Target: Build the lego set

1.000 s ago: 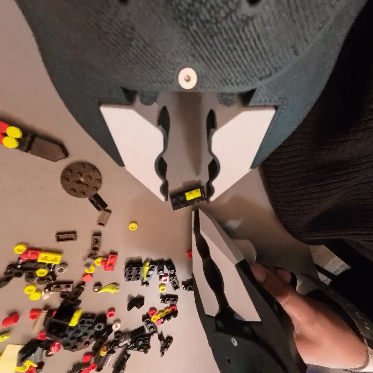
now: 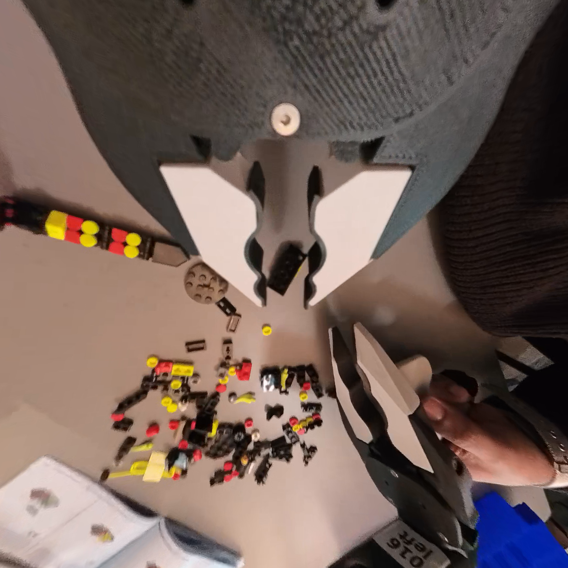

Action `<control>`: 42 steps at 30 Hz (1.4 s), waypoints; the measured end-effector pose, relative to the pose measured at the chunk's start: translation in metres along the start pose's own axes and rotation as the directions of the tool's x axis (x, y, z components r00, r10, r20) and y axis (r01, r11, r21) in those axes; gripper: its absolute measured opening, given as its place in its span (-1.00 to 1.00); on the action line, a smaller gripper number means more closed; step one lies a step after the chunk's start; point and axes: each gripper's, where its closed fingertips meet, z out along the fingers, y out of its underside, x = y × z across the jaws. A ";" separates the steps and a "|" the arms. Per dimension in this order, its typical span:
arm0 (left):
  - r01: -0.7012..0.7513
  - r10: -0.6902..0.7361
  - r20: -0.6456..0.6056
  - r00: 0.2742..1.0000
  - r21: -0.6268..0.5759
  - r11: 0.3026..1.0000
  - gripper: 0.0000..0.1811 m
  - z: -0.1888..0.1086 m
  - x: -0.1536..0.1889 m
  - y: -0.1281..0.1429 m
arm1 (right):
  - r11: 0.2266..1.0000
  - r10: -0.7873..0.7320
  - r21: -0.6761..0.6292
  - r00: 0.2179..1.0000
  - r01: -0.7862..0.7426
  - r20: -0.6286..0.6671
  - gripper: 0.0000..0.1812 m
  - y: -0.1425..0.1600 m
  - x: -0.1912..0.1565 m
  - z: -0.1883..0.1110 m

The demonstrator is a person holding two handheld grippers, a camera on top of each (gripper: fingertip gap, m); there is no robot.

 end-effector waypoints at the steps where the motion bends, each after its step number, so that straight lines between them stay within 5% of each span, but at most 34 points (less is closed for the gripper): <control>1: -0.002 0.002 0.002 1.000 -0.007 1.000 -0.82 0.001 0.000 0.001 | 0.999 0.031 -0.036 0.999 -0.030 0.011 -0.67 0.006 -0.001 0.002; 4: -0.002 0.002 0.004 1.000 -0.016 1.000 -0.82 0.002 0.000 0.002 | 0.987 0.072 -0.143 0.997 -0.067 0.030 -0.54 0.024 -0.008 0.009; 9: 0.017 -0.017 -0.007 1.000 -0.005 1.000 -0.83 0.001 -0.001 0.000 | 0.962 -0.098 -0.261 0.992 0.074 -0.079 -0.47 0.037 -0.005 0.015; 15: 0.015 -0.015 -0.018 1.000 -0.005 1.000 -0.83 0.001 0.002 0.000 | 0.926 -0.249 -0.325 0.958 0.192 -0.144 -0.73 0.040 0.000 0.019; 21: 0.001 0.000 -0.036 0.999 0.010 1.000 -0.83 -0.001 0.006 -0.003 | 0.966 -0.163 -0.218 0.980 0.135 -0.114 -0.79 0.027 -0.001 0.015; 25: -0.035 0.040 -0.088 0.995 0.052 0.998 -0.80 -0.004 0.018 -0.010 | 0.995 0.084 0.043 0.985 -0.091 0.152 -0.80 -0.010 -0.027 0.003; 28: -0.082 0.105 -0.173 0.979 0.137 0.987 -0.63 -0.011 0.039 -0.022 | 0.907 0.249 0.184 0.834 -0.379 0.492 -0.80 -0.045 -0.047 -0.022; 32: -0.161 0.234 -0.261 0.937 0.271 0.949 -0.54 -0.027 0.069 -0.037 | 0.752 0.301 0.147 0.533 -0.643 0.791 -0.80 -0.069 -0.059 -0.050; 38: -0.229 0.341 -0.374 0.862 0.313 0.922 -0.57 -0.035 0.101 -0.032 | 0.796 0.286 0.048 0.444 -0.604 0.849 -0.80 -0.066 -0.087 -0.046; 42: -0.258 0.358 -0.420 0.834 0.277 0.925 -0.78 -0.032 0.111 -0.022 | 0.796 0.302 0.006 0.406 -0.605 0.862 -0.80 -0.064 -0.093 -0.045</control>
